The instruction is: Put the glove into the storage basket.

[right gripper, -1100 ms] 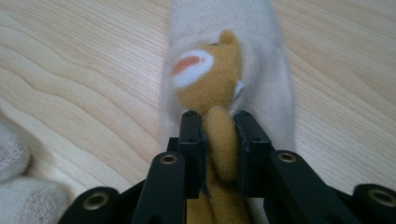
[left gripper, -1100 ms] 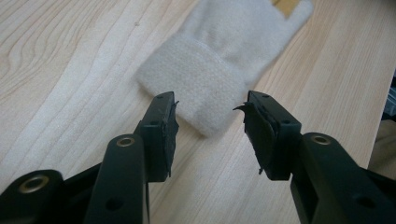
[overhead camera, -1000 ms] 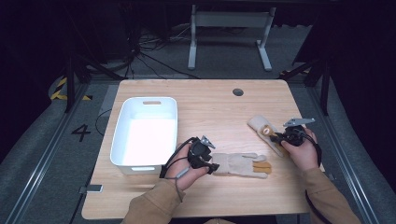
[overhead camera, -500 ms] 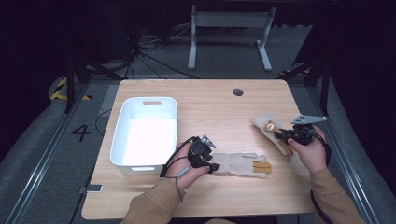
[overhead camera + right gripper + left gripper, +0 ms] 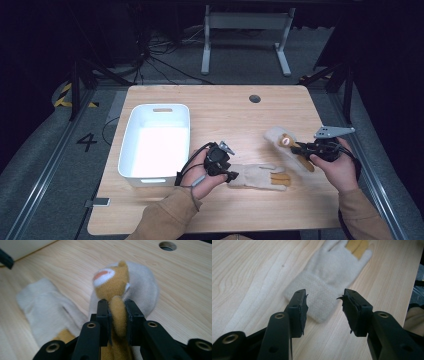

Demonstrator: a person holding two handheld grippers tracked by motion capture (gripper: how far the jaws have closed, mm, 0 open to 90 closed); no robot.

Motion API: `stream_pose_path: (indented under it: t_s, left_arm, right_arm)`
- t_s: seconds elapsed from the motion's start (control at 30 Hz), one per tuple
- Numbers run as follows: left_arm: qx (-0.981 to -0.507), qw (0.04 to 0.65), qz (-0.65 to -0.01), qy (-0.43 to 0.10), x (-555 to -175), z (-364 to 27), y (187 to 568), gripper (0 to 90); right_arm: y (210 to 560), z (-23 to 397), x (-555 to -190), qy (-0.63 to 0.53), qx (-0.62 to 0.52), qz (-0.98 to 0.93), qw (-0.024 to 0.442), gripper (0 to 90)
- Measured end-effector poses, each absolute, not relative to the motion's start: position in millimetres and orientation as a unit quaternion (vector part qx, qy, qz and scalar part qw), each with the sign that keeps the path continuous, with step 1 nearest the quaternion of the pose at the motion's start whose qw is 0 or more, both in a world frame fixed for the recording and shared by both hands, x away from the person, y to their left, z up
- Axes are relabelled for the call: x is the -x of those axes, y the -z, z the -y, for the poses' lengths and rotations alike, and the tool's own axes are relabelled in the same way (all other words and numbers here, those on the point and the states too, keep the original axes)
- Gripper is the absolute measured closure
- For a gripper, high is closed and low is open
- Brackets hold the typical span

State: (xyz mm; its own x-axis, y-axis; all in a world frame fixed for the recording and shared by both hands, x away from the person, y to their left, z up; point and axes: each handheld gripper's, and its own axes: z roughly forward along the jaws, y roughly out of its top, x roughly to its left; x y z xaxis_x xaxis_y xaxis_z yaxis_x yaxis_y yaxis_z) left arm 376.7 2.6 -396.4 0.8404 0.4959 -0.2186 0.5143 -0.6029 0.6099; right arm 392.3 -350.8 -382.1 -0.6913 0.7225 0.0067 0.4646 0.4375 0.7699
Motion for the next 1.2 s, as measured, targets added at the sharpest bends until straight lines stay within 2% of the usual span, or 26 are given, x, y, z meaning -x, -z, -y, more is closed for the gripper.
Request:
stream_pose_path:
  t_s: [0.57, 0.87, 0.97, 1.07, 1.1, 1.2]
  left_arm:
    - [-0.901, 0.352, -0.254, -0.016, -375.4, 2.5, 388.3, 57.8]
    - [-0.898, 0.357, -0.258, -0.014, -376.7, 0.6, 387.4, 58.2]
    - [-0.898, 0.350, -0.266, -0.018, -378.0, -1.4, 388.0, 58.4]
    - [-0.898, 0.344, -0.274, -0.018, -378.9, -2.3, 389.1, 56.6]
    - [-0.897, 0.337, -0.286, -0.013, -380.7, -3.6, 391.7, 51.4]
    - [-0.897, 0.333, -0.290, -0.009, -381.9, -4.2, 394.4, 51.9]
  right_arm:
    - [383.2, 305.3, -374.4, -0.403, -0.260, -0.871, 0.104, 76.5]
    - [390.1, 291.5, -372.6, -0.404, -0.234, -0.880, 0.086, 76.5]
    - [396.1, 285.9, -373.1, -0.413, -0.218, -0.882, 0.062, 76.5]
    - [399.3, 283.2, -373.6, -0.411, -0.213, -0.884, 0.059, 76.4]
    - [401.5, 281.6, -374.0, -0.409, -0.212, -0.886, 0.054, 76.3]
    - [404.6, 280.5, -375.2, -0.405, -0.210, -0.889, 0.049, 76.1]
